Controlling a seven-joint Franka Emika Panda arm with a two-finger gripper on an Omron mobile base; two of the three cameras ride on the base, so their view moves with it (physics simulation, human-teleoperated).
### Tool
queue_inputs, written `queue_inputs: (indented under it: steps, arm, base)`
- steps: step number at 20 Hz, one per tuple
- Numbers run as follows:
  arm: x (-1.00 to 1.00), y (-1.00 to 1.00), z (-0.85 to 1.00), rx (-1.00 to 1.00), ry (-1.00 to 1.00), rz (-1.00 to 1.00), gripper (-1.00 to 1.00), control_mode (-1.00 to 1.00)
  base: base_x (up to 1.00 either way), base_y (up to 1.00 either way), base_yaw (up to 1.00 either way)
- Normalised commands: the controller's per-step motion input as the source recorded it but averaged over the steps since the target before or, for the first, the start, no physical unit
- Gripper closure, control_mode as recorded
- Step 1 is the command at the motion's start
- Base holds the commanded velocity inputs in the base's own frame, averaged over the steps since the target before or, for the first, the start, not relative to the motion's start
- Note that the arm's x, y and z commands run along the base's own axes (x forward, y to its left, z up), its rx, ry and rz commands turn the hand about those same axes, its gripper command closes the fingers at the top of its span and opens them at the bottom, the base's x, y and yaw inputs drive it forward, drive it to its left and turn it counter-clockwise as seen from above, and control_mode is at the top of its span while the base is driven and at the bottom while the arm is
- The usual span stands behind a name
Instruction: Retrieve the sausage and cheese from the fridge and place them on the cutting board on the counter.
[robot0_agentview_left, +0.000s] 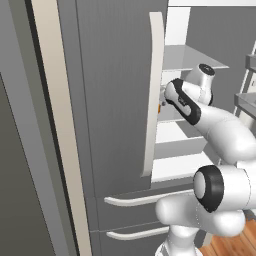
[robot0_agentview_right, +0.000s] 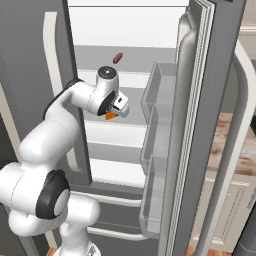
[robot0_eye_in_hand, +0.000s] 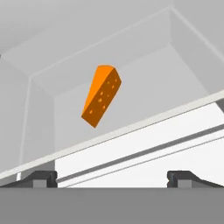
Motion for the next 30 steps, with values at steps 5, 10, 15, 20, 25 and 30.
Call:
queue_inputs:
  steps: [5, 10, 15, 20, 25, 30]
  arm:
    - [0.14, 0.00, -0.09, 0.00, 0.00, 0.08, -1.00, -1.00]
    - [0.30, 0.00, 0.00, 0.01, 0.00, 0.07, -1.00, -1.00]
    - [0.25, 0.00, -0.08, 0.04, 0.03, 0.02, -1.00, -1.00]
    - [0.28, 0.00, -0.09, 0.04, 0.03, 0.00, -1.00, -1.00]
    - [0.23, 0.00, -0.18, 0.01, 0.03, 0.00, -1.00, -1.00]
    - [0.12, 0.04, -0.26, 0.00, 0.00, 0.01, -1.00, -1.00]
  base:
    - [0.00, 0.00, 0.00]
    - [0.00, 0.00, 0.00]
    - [0.00, 0.00, 0.00]
    - [0.00, 0.00, 0.00]
    - [0.00, 0.00, 0.00]
    - [0.00, 0.00, 0.00]
